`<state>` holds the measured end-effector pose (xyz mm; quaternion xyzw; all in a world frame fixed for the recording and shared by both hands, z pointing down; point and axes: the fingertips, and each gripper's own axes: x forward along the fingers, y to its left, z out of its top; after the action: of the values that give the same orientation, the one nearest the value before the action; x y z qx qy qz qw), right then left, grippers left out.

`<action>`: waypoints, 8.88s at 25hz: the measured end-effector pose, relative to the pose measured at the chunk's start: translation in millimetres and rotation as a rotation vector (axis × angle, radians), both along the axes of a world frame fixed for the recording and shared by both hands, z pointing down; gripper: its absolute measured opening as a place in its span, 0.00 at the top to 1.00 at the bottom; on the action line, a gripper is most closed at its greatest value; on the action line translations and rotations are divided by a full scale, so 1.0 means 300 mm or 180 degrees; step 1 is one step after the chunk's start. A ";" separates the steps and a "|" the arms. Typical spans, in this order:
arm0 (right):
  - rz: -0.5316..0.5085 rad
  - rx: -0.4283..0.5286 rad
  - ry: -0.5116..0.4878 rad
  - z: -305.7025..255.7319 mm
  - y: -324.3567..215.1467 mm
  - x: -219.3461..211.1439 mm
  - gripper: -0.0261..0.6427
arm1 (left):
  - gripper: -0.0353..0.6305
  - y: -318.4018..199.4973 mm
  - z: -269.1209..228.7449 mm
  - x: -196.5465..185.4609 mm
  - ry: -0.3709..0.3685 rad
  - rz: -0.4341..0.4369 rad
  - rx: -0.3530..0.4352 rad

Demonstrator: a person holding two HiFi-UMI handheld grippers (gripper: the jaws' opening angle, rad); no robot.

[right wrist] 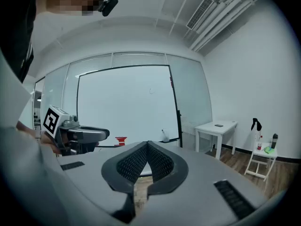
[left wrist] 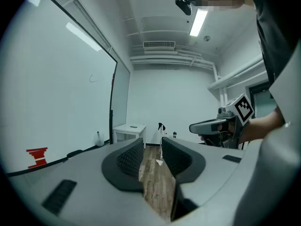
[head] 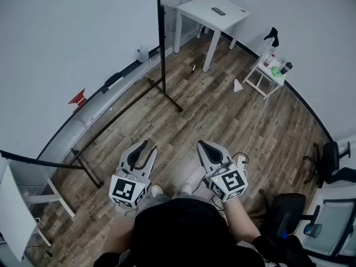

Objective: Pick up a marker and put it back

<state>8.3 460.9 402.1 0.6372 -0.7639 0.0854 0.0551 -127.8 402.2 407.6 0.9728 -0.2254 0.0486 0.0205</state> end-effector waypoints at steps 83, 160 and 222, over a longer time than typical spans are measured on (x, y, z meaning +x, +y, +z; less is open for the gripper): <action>-0.3064 -0.0840 0.1338 0.490 -2.083 0.020 0.67 | 0.76 -1.536 0.253 0.145 -0.0023 -0.2704 -0.0830; -0.1170 -0.0420 0.0198 0.117 -2.017 0.504 0.82 | 0.76 -1.855 0.123 0.479 -0.0083 -0.1098 -0.0441; -0.2954 -0.0671 0.1006 0.397 -2.153 0.030 0.81 | 0.76 -1.380 0.266 0.069 0.0147 -0.3291 -0.0900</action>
<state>17.4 -185.2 521.3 0.2265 -0.9364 0.0311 0.2664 -107.0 -11.8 487.5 0.7235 -0.6658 0.0407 0.1776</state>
